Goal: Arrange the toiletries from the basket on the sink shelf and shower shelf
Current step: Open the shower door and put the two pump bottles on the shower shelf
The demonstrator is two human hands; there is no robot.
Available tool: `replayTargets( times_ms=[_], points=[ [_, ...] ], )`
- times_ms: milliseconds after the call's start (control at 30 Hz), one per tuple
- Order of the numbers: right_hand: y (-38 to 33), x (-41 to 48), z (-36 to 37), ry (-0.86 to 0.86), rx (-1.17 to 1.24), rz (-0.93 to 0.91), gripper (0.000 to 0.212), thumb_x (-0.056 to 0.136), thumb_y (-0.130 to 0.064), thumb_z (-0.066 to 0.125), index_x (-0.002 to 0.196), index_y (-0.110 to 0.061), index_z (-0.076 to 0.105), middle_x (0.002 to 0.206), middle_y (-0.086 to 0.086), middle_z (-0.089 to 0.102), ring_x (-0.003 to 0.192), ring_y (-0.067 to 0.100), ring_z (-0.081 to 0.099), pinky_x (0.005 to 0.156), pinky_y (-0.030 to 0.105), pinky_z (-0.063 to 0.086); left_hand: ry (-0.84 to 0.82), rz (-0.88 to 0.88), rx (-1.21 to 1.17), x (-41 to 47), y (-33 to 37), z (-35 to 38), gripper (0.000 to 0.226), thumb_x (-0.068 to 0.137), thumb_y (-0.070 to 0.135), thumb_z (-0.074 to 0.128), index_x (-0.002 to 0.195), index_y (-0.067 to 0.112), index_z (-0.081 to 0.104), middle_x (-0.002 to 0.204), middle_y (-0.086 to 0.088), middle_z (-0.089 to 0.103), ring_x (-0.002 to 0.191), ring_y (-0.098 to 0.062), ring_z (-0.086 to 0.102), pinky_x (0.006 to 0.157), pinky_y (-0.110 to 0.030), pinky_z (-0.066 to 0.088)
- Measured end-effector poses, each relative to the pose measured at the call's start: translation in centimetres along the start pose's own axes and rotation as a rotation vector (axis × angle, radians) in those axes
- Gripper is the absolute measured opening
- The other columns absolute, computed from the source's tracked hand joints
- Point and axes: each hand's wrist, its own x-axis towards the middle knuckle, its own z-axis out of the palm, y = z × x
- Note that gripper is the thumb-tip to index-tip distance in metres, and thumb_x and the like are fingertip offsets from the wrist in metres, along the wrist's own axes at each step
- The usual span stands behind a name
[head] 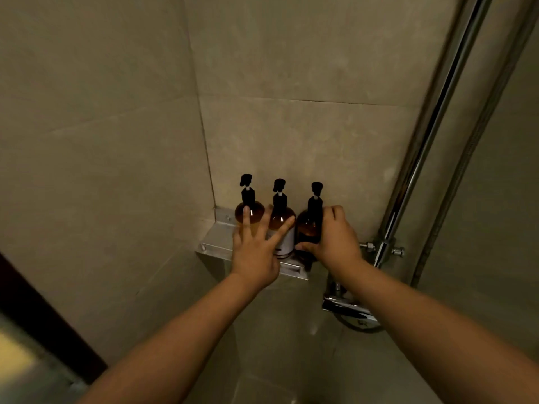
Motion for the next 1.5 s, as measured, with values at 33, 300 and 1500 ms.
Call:
replayTargets(
  times_ms=[33,300,1500],
  points=[
    [-0.2,0.0,0.1,0.013,0.005,0.005,0.091,0.059,-0.048,0.091,0.129,-0.014,0.045,0.13,0.007,0.042,0.109,0.027,0.056,0.087,0.038,0.054,0.0,-0.003,-0.006,0.0,-0.1,-0.1,0.101,0.084,0.035,0.06,0.151,0.054,-0.013,0.167,-0.002,-0.011,0.147,-0.048,-0.019,0.114,-0.065,0.022],
    [-1.9,0.2,1.3,0.061,-0.002,-0.01,0.086,0.058,-0.049,0.091,0.122,-0.015,0.045,0.124,0.006,0.042,0.099,0.025,0.058,0.076,0.031,0.053,-0.014,0.017,0.011,0.1,-2.7,0.0,0.103,0.084,0.027,0.06,0.151,0.053,-0.013,0.167,-0.002,-0.01,0.147,-0.048,-0.017,0.114,-0.063,0.024],
    [-6.9,0.8,4.5,-0.116,-0.176,-0.153,0.087,0.09,-0.054,0.055,0.153,-0.008,0.017,0.154,0.014,0.028,0.129,0.034,0.047,0.099,0.041,0.043,-0.155,-0.057,0.078,0.8,-9.3,-1.5,0.116,0.072,0.049,0.064,0.146,0.055,-0.025,0.167,-0.003,-0.008,0.145,-0.05,-0.02,0.117,-0.063,0.01]
  ],
)
